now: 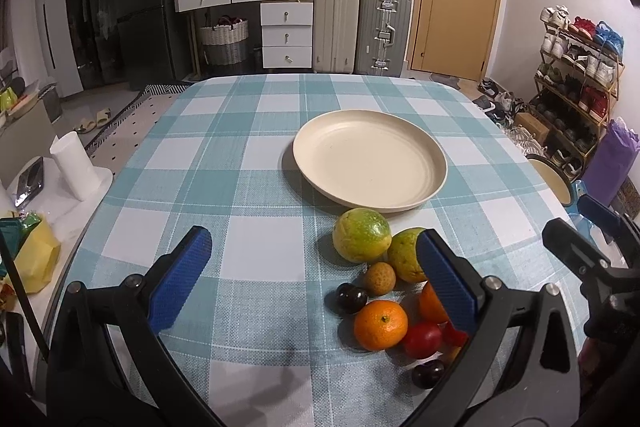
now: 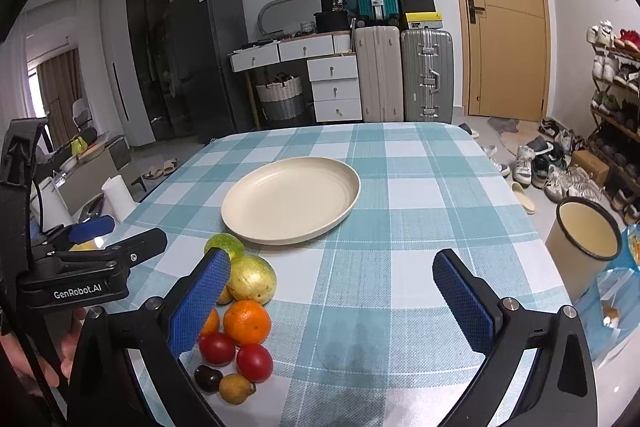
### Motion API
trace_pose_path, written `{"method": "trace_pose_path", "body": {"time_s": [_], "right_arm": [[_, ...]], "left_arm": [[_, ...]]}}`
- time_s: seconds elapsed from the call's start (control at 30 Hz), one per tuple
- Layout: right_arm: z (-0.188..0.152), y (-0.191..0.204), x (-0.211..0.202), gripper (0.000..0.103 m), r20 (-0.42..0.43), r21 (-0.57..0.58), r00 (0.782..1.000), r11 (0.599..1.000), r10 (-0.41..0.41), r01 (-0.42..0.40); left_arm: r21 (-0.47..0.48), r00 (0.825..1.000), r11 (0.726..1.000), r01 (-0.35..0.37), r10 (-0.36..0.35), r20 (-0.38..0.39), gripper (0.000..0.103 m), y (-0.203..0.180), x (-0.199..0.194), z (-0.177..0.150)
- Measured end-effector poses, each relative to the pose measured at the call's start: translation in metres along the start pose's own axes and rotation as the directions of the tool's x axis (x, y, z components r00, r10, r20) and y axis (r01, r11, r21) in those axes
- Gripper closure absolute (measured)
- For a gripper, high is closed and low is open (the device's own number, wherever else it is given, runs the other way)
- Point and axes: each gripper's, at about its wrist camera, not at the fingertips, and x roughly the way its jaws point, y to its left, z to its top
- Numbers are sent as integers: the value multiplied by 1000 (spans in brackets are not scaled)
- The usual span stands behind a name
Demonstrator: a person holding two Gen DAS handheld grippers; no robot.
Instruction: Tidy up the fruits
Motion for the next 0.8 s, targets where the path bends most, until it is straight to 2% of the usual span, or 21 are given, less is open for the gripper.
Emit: {"method": "trace_pose_path", "body": {"time_s": [0.43,0.8], "right_arm": [[-1,-6,2,0,-13,26,1000,1000,9,-8],[-2,-5,10,0,-25,8,1000,1000,19,-19]], "left_arm": [[-5,1000,1000,14,-14,-19,1,0,5,0],[-29,997,999,29,-30,-66,1,7,24,3]]}}
